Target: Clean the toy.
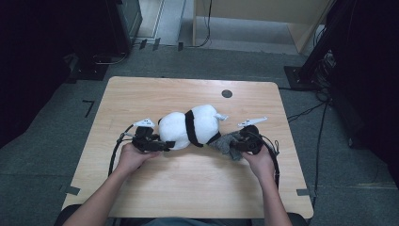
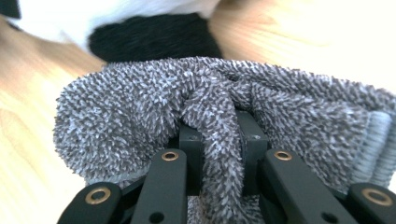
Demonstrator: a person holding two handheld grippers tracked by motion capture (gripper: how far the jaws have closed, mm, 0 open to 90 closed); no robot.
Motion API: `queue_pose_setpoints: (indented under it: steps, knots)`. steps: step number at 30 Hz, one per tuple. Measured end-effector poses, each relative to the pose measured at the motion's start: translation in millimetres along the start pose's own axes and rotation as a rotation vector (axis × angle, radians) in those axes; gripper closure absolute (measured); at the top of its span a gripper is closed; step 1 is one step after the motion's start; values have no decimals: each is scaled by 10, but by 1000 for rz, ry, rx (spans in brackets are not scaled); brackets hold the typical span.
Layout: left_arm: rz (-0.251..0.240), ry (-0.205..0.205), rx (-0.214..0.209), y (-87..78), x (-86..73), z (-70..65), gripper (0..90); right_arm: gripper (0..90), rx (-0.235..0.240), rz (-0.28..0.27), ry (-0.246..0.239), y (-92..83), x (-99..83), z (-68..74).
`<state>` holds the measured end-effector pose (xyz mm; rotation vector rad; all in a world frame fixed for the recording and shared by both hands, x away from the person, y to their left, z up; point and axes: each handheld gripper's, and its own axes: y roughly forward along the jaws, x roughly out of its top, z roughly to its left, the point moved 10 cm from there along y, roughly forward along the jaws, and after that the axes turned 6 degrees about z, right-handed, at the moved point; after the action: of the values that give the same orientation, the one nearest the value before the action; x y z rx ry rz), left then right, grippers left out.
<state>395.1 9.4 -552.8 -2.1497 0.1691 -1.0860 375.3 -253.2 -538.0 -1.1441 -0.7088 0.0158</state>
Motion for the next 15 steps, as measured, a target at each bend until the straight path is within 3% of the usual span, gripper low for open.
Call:
queue_pose_setpoints:
  steps: [9, 15]
  knots:
    - [-4, 0, 6, -5, 0, 3, 454, 779, -41, -66, 53, -113, 68, -157]
    - [-10, -4, -2, -25, 0, -15, 451, 780, -53, -158, 79, -304, 189, -229]
